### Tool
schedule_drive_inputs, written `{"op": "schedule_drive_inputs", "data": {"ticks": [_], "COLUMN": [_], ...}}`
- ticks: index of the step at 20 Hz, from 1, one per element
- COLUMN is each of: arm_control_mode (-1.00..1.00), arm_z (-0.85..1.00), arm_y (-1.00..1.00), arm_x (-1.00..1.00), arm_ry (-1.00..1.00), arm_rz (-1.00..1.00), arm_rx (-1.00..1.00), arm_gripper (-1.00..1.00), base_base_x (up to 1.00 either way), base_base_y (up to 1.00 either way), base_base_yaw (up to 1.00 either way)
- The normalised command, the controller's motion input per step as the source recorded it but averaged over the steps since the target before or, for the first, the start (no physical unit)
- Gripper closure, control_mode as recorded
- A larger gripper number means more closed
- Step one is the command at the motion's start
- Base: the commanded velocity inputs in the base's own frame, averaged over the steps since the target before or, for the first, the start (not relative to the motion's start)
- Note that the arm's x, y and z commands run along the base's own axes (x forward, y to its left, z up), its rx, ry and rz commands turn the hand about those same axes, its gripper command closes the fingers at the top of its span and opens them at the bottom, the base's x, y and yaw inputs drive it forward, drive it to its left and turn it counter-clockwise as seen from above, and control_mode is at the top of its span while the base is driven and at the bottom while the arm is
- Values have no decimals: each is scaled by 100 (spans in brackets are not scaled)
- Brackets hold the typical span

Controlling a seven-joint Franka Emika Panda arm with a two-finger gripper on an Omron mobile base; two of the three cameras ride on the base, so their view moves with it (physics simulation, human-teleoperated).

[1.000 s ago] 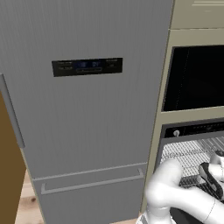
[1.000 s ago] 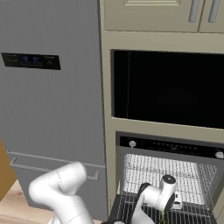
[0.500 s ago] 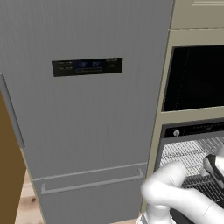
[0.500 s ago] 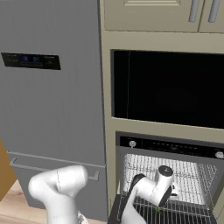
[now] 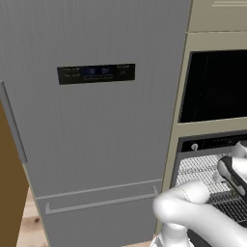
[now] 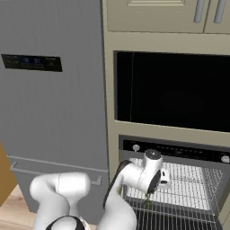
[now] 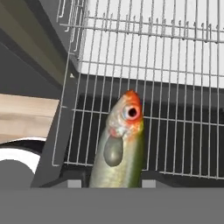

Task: Take the fish from the oven and place it on the plate on the counter.

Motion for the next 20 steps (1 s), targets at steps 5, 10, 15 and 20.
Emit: {"op": "schedule_drive_inputs", "data": {"ticks": [5,10,15,20], "arm_control_mode": [-100,-100,-100,-100], "arm_z": [100,100,100,93], "arm_y": [88,92,89,92], "arm_x": [-20,-36,-35,-39], "arm_ry": [0,0,2,0], "arm_rz": [0,0,0,3], "arm_rx": [0,0,0,0], "arm_gripper": [100,100,100,100], "base_base_x": [0,0,0,0], "base_base_y": [0,0,0,0], "base_base_yaw": [0,0,0,0]}}
